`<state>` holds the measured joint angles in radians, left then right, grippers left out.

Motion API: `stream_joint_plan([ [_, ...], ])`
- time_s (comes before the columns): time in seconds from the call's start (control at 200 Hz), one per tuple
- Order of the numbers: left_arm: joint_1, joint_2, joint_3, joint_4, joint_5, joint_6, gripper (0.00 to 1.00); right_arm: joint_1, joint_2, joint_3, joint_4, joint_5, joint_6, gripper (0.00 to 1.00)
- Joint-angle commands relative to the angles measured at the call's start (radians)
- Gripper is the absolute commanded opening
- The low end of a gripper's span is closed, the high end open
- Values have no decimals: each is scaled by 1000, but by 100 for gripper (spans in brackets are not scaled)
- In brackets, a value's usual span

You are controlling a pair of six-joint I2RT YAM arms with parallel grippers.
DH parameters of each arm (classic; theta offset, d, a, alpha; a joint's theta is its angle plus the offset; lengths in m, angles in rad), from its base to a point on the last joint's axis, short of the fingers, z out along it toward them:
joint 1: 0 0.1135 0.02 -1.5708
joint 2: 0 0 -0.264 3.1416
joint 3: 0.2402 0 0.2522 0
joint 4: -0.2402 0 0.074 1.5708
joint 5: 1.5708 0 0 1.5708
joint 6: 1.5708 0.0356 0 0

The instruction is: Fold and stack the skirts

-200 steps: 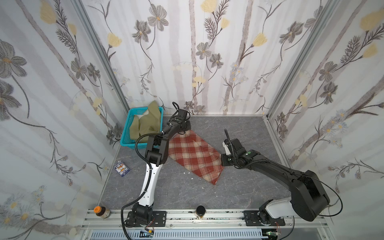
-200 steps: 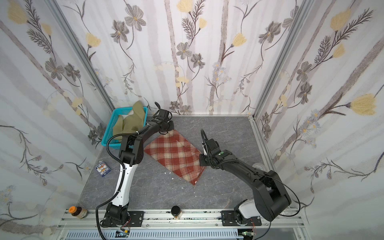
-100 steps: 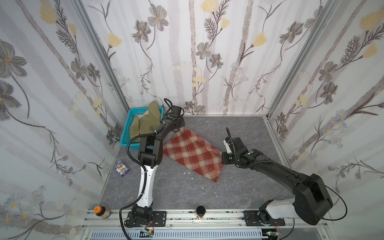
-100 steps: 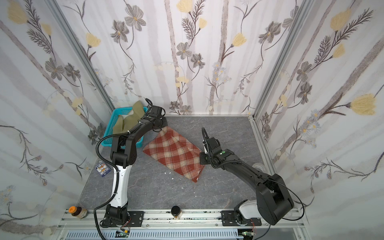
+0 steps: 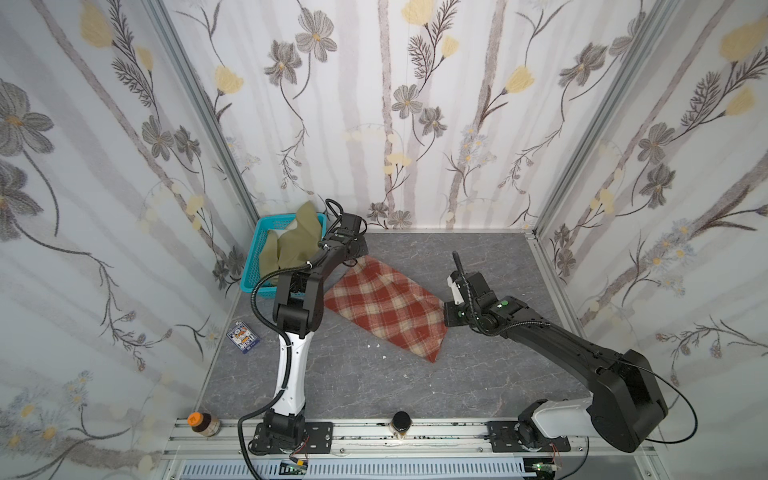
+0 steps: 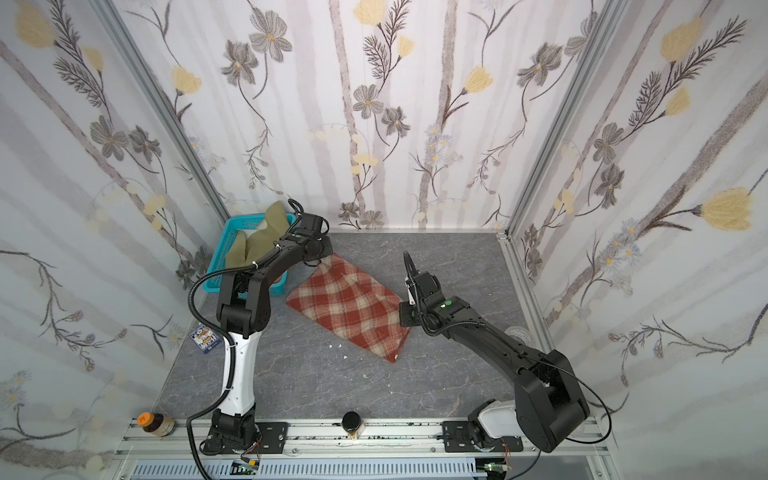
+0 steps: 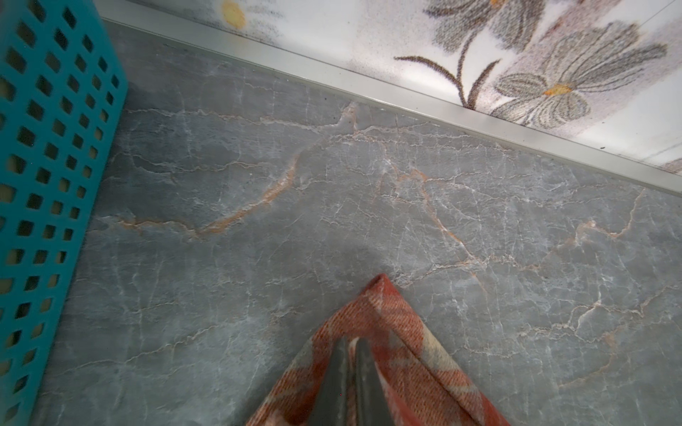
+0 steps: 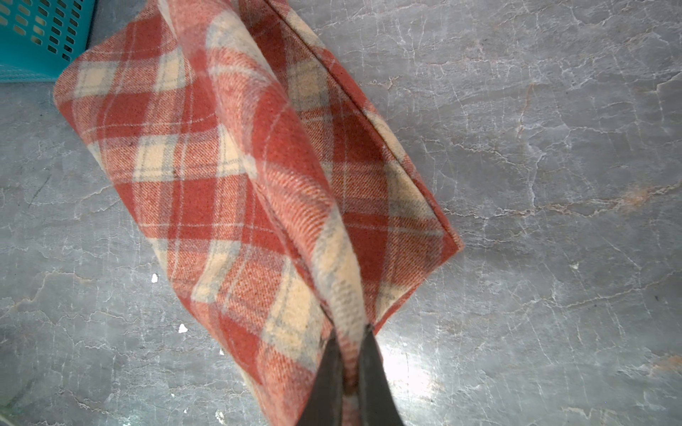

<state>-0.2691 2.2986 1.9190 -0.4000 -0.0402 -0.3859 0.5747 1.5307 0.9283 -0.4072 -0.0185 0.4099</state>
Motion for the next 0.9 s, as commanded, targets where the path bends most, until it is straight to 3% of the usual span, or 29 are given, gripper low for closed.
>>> stream_joint_plan([
  [0.0,4,-16,-10,23,-27,-25,0,0,22,10,16,28,-24,1],
  [0.365,5,17,-4,31,-18,-37,0,-10,131,32,57,63,-48,2],
  [0.475,6,32,-2,33,-19,-40,0,-12,156,33,68,84,-58,12],
  [0.535,5,38,-3,34,-24,-47,24,-14,169,33,82,106,-62,32],
  [0.605,5,35,-4,36,-32,-54,50,-18,184,36,96,122,-69,45],
  [0.74,6,7,-8,38,-43,-53,56,-27,176,55,84,148,-74,55],
  [0.894,3,-60,-52,40,-49,-48,57,-24,98,60,42,150,-68,56],
])
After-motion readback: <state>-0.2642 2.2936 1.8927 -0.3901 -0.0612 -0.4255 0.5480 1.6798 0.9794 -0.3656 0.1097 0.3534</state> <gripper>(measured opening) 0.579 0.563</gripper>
